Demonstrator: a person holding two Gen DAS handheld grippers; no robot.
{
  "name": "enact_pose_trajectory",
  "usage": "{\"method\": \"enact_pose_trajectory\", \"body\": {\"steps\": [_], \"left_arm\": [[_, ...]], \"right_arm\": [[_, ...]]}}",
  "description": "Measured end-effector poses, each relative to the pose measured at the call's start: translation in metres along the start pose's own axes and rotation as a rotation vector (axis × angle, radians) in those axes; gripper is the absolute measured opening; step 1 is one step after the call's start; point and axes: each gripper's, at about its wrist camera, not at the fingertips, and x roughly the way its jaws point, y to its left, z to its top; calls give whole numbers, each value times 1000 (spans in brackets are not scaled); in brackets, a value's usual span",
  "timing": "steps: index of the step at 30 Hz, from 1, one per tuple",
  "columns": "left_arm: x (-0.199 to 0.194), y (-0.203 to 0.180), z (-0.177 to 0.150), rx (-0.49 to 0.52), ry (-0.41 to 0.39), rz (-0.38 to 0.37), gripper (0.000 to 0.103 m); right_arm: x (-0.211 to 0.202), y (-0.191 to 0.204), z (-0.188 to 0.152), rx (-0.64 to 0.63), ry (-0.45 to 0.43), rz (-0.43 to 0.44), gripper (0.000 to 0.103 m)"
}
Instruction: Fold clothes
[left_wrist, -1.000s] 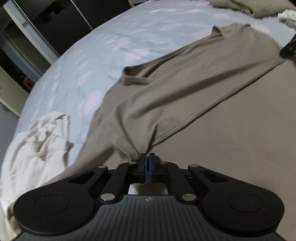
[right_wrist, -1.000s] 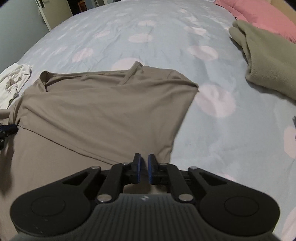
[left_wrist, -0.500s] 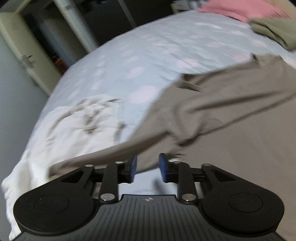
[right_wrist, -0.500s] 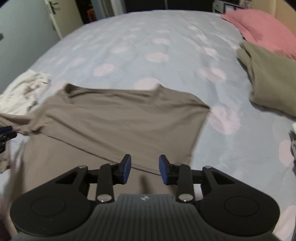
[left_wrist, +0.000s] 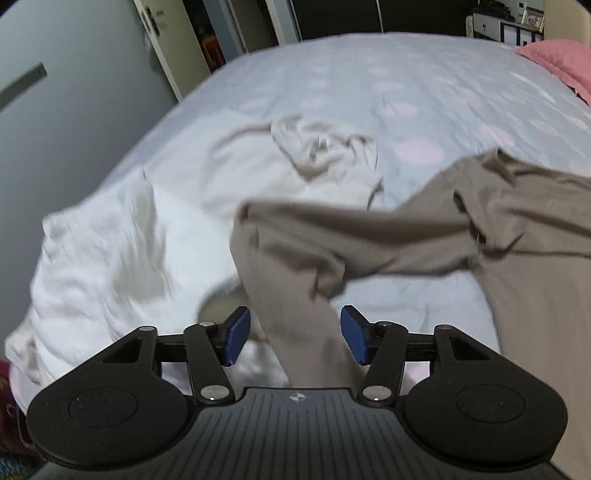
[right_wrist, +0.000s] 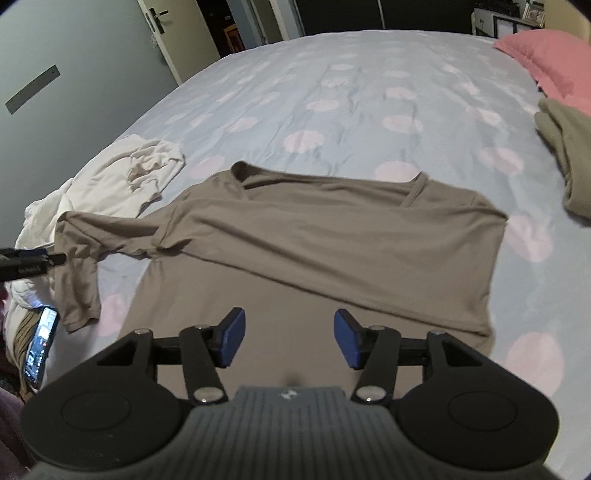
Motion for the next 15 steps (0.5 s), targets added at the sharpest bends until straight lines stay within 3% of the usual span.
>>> {"method": "enact_pose_trajectory", "body": {"steps": [2,5,15], "left_arm": [[3,5,-3,-23,-4,-21,15],[3,11,-6,-53,-26,-54,2],[-62,-16,31,10,-208,-230,1]], "right_arm": [[2,5,1,-15,3,1,57],[4,7,2,-13,-4,0,57],[18,13,11,-7,10,25,57]]}}
